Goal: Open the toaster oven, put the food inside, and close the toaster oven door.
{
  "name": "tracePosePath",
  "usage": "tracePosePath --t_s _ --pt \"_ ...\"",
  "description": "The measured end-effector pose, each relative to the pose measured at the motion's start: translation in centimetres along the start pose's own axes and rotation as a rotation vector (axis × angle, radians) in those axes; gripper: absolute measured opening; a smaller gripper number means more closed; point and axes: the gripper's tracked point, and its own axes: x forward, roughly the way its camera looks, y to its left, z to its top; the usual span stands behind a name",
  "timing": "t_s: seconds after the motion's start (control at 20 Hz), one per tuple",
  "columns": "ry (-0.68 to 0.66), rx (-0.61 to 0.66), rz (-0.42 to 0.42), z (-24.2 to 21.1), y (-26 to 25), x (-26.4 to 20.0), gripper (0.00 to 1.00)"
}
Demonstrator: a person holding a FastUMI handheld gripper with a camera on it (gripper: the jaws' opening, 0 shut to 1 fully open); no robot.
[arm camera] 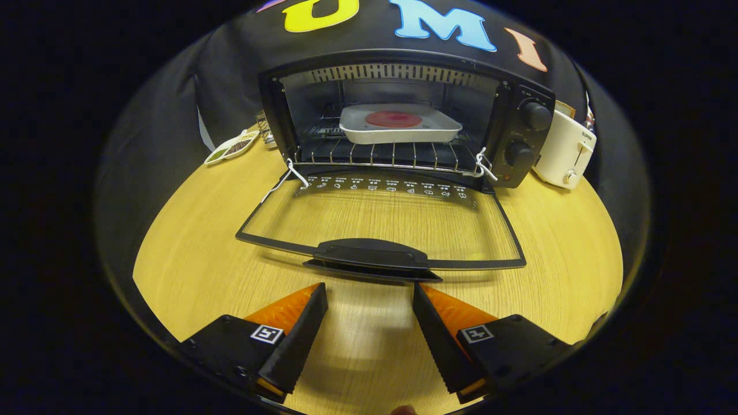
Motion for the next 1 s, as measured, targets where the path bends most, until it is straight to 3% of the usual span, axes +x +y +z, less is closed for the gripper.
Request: tracePosePath --t_s 0.3,0.6,1.0 --pt "-0.112 -0.05 -0.019 1.6 0.1 -2.8 0.96" --pt "-0.311 -0.103 -0.064 6.8 -0.1 -5.8 0.96" --pt "-0.501 -0.115 -0.06 13.2 0.3 -11.0 0.96"
